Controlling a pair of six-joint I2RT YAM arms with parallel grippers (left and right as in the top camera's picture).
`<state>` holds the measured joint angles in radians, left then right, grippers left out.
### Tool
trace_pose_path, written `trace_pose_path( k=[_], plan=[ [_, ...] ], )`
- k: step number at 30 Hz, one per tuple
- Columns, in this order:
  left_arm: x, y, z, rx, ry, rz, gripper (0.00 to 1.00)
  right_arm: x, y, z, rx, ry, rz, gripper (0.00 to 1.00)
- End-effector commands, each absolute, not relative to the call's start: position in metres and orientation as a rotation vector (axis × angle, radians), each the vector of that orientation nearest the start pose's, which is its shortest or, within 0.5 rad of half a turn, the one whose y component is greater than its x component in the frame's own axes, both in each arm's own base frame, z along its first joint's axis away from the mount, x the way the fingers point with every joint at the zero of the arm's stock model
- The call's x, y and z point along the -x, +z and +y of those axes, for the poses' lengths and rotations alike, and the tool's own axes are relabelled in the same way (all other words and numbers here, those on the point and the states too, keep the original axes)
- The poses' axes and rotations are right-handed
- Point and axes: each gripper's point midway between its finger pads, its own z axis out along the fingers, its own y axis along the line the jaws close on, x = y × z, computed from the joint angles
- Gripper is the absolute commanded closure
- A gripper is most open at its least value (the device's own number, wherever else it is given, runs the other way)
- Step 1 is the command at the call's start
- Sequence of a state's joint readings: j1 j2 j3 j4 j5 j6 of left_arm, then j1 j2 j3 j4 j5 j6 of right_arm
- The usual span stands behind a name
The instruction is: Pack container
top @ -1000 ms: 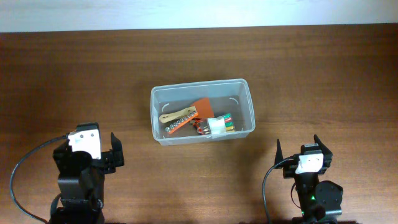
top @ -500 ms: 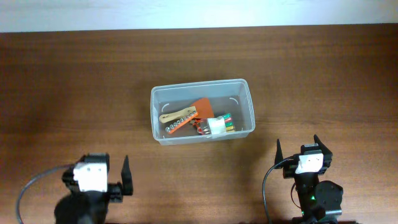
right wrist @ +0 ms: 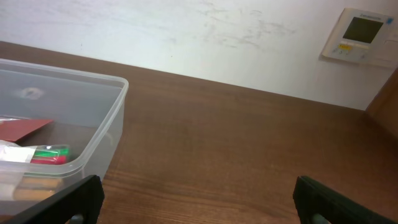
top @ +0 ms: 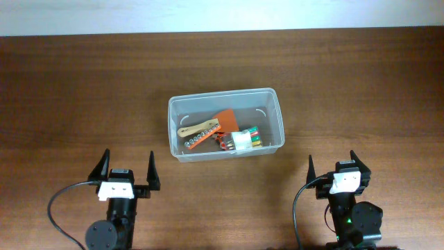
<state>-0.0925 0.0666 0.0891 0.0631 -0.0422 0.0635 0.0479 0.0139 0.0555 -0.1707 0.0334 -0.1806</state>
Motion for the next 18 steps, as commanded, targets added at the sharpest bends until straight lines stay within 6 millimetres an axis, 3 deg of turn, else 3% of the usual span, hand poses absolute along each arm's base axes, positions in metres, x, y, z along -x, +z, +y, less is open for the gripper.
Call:
trace_pose_path(
  k=[1, 8, 12, 18],
  plan=[
    [-0.246, 0.211, -0.007, -0.051, 0.059, 1.441, 0.01, -0.242, 0.153, 0.007, 0.173, -0.122, 1.693, 0.01],
    [-0.246, 0.185, -0.003, -0.062, 0.105, 1.532, 0.01, -0.242, 0.153, 0.007, 0.173, -0.122, 1.693, 0.01],
    [-0.245, 0.156, -0.022, -0.182, 0.031, 1.643, 0.01, -0.242, 0.153, 0.007, 0.173, -0.122, 1.693, 0.01],
    [-0.245, 0.156, -0.025, -0.164, -0.006, 1.644, 0.01, -0.242, 0.153, 0.007, 0.173, -0.122, 1.693, 0.01]
  ],
)
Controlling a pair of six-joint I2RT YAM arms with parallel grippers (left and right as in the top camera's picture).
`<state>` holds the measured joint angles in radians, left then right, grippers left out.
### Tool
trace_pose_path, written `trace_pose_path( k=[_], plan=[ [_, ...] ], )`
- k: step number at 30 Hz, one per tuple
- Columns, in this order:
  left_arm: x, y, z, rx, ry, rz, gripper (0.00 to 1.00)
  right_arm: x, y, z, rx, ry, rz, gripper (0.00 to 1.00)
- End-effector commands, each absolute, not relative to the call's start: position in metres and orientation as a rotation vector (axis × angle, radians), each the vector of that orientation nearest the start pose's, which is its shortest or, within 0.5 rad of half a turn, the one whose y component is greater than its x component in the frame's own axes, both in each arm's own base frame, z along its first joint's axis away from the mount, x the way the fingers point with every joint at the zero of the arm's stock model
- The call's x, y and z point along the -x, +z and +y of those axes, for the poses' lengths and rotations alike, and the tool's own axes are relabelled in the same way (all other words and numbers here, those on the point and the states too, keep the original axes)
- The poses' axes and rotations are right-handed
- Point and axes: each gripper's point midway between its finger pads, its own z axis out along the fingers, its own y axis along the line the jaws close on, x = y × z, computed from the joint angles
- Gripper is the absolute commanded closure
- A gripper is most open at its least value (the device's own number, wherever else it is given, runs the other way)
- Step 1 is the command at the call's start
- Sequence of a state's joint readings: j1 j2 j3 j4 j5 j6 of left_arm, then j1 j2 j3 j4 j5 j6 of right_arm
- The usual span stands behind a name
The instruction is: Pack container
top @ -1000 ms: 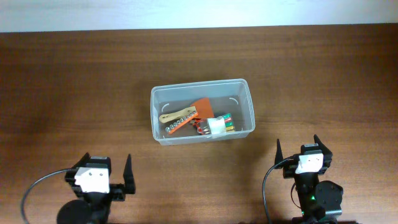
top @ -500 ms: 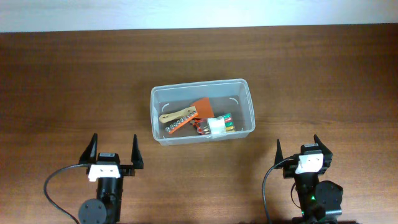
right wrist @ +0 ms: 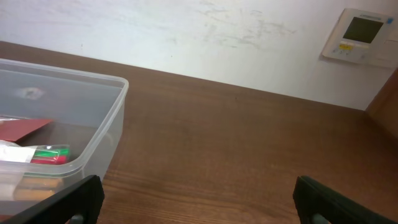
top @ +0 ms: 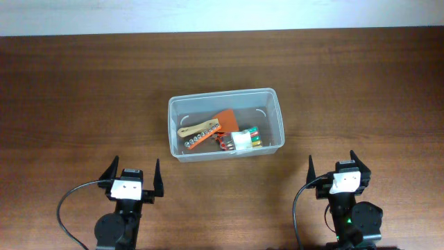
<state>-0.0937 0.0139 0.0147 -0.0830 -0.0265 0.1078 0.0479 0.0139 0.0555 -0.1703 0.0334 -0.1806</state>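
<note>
A clear plastic container (top: 226,123) stands at the table's middle. Inside lie an orange card (top: 226,120), a wooden-handled tool (top: 198,129), a strip of small metal pieces (top: 198,140) and a pack of coloured markers (top: 247,138). My left gripper (top: 134,171) is open near the front edge, left of the container, with nothing between its fingers. My right gripper (top: 332,163) is open at the front right, also empty. In the right wrist view the container's corner (right wrist: 106,134) sits to the left of the open right gripper (right wrist: 199,196), and the markers (right wrist: 46,154) show through the wall.
Brown wooden table (top: 361,83) runs to a white wall at the back. A wall-mounted control panel (right wrist: 360,36) shows in the right wrist view. Black cables trail from both arm bases at the front edge.
My left gripper has shifted a little to the right and nearer the front edge, with its fingers now closer together though still open. The right gripper and the container have not moved.
</note>
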Motion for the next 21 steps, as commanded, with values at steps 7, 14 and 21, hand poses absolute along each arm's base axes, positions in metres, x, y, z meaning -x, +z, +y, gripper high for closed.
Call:
trace_pose_path(
  k=[7, 14, 21],
  plan=[
    [-0.2447, 0.1560, -0.0241, -0.119, -0.041, 1.647, 0.01, -0.2420, 0.1533, 0.0071, 0.173, -0.122, 1.693, 0.01],
    [-0.2447, 0.1561, -0.0241, -0.119, -0.042, 1.647, 0.01, -0.2420, 0.1533, 0.0071, 0.173, -0.122, 1.693, 0.01],
    [-0.2447, 0.1561, -0.0241, -0.119, -0.042, 1.647, 0.01, -0.2420, 0.1533, 0.0071, 0.173, -0.122, 1.693, 0.01]
  ],
)
